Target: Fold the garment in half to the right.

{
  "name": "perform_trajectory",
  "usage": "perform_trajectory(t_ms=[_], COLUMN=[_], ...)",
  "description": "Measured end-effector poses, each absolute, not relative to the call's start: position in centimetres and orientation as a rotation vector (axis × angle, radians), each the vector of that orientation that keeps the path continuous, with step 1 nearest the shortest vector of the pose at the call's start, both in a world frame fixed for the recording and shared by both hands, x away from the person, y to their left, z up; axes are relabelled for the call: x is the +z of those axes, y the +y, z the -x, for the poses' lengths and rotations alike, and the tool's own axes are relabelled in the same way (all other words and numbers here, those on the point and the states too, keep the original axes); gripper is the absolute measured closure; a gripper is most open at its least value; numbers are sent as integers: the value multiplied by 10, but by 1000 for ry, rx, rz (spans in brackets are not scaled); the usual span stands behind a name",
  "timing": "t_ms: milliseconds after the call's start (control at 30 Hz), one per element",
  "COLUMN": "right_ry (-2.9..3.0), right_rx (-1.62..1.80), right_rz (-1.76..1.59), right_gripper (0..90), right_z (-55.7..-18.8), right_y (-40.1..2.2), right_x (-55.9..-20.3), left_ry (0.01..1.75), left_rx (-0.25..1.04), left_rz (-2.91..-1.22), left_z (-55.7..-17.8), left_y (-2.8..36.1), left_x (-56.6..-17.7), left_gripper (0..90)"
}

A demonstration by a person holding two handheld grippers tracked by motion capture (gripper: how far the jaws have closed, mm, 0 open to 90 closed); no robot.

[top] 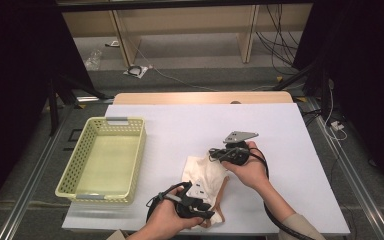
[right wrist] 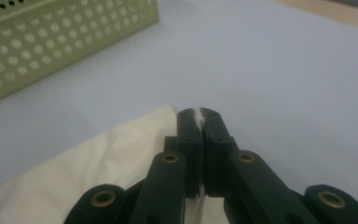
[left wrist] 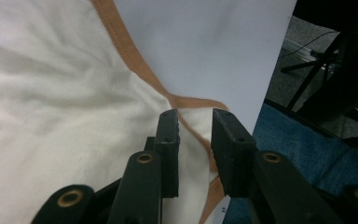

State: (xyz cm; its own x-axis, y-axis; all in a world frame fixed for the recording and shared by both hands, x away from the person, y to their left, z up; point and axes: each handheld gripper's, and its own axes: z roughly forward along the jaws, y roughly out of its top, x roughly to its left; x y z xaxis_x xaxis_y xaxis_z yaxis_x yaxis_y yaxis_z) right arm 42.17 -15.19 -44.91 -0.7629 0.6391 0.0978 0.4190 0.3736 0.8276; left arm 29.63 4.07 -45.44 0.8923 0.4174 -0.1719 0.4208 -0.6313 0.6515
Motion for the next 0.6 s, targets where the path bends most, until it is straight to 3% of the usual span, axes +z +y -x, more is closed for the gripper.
perform_trajectory(t_ms=[333,467,533,567,600], right_ry=[2391,2422,2415,2402,2402], right_rx=[1197,1148,1132,1140,1140], right_rz=[-1151,-1190,-1218,-1224,-1224], right_gripper=[854,771,683,664,664], right_z=[-435,-436,-434,-434,-434], right_y=[-160,-161,-163,-163,-163], right_x=[-483,-492,-489,-487,-487], left_ry=[606,646,688,736,736], left_rx=[-9,13,69,154,154], left_rz=[-2346,-2299,-2259,-2228,-2228], left_z=[-300,-309,-322,-338,-338], left_y=[44,54,64,72,72], left_x=[-458,-447,-437,-431,-431], left_gripper=[693,653,621,624,629])
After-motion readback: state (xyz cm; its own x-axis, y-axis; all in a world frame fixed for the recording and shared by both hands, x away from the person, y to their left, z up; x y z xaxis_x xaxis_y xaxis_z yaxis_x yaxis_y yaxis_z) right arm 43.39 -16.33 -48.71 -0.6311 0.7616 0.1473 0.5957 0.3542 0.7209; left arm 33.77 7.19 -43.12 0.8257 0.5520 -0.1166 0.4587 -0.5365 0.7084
